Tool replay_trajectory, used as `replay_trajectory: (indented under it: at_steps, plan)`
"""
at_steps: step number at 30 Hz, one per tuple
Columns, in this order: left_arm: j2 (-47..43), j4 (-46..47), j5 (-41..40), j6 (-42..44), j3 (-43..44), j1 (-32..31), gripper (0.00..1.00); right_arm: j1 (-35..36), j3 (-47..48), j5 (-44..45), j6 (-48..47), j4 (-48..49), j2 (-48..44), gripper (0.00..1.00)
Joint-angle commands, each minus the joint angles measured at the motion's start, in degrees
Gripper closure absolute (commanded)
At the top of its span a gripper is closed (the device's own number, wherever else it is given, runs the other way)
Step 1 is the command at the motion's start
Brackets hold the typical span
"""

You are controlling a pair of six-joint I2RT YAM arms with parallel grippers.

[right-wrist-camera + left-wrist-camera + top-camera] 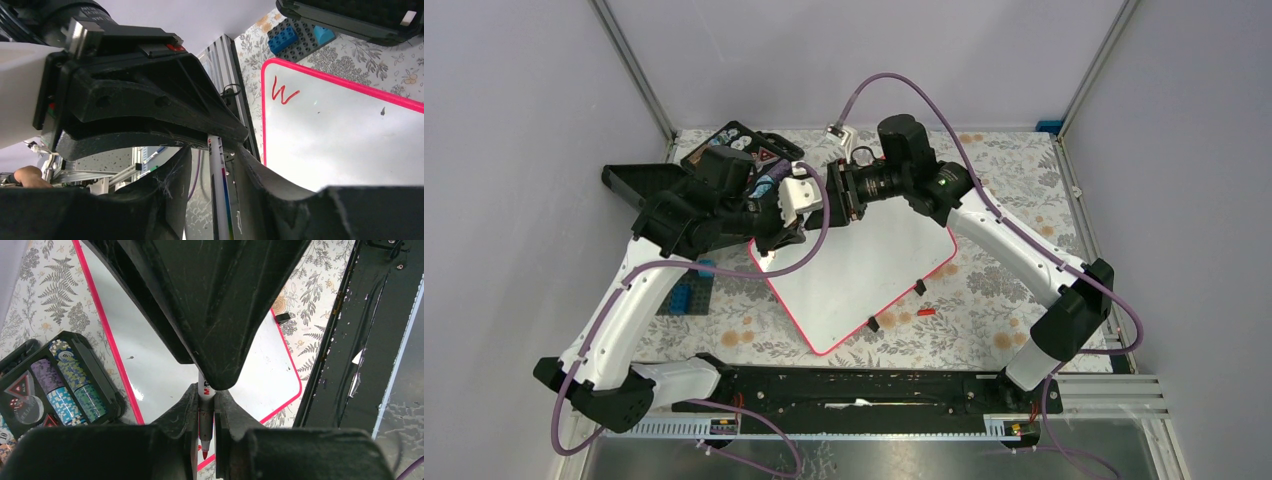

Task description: Write a sentence on the whiteboard

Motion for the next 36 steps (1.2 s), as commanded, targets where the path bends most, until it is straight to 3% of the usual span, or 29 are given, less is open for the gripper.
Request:
replay_trajectory:
  at_steps: [1,7,18,27,34,36]
  plan:
    - [0.0,1.5,0.3,-1.3,1.3,0.1,1.0,-0.3,-0.3,-0.2,2.1,4.8,-2.3,0.56]
    - [0.8,1.9,0.7,-2.5,2.2,0.2,1.0,-0.4,-0.8,-0.1,2.8,5.4,-2.3,0.62]
    - [1.4,2.5,-0.2,-4.3,3.2,1.2,1.0,-0.3,-2.3,-0.7,0.6,3.9,-2.6,0.54]
    - [1.6,2.5,1.6,-4.1,3.2,1.7,1.0,-0.3,-2.0,-0.6,0.3,4.0,-3.1,0.6]
    - [1.8,1.0,3.0,-3.1,3.1,1.7,1.0,-0.3,-1.3,0.1,1.5,4.7,-2.9,0.53]
    - [1.9,1.0,2.9,-3.3,3.1,1.7,1.0,-0.3,-1.4,-0.5,2.0,5.5,-2.9,0.58]
